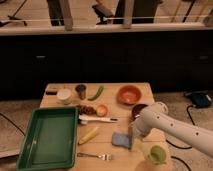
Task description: Wipe tray with sponge
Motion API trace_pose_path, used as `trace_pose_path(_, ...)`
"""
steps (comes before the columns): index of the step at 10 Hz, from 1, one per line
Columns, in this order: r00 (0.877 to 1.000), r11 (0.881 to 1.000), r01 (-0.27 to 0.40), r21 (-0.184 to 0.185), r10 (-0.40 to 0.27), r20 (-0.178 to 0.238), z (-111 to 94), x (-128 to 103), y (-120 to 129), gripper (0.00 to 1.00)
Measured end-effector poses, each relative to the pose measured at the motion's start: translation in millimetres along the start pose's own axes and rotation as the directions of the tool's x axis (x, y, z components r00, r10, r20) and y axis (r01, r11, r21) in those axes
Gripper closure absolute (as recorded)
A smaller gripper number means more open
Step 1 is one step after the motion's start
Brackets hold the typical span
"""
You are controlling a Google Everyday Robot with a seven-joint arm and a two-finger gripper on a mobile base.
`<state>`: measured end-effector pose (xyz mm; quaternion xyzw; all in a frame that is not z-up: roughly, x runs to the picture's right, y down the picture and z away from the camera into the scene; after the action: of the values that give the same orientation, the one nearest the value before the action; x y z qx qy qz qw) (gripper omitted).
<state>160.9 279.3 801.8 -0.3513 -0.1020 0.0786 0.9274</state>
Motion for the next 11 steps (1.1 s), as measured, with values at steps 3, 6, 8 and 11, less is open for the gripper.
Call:
trace_pose_path(3, 1.000, 1.000, -0.018, 0.002, 0.018, 0.003, 2.2, 5.1, -1.2, 0.22)
trace_pose_path(6, 1.000, 1.000, -0.024, 0.002, 0.024, 0.009, 5.2, 7.1, -3.3, 0.20)
trace_pose_path(8, 1.000, 1.000, -0.025, 0.007, 0.025, 0.008, 5.7, 7.5, -4.4, 0.20)
trace_pose_path(11, 1.000, 1.000, -0.025, 0.010, 0.025, 0.008, 7.8, 8.2, -6.1, 0.20)
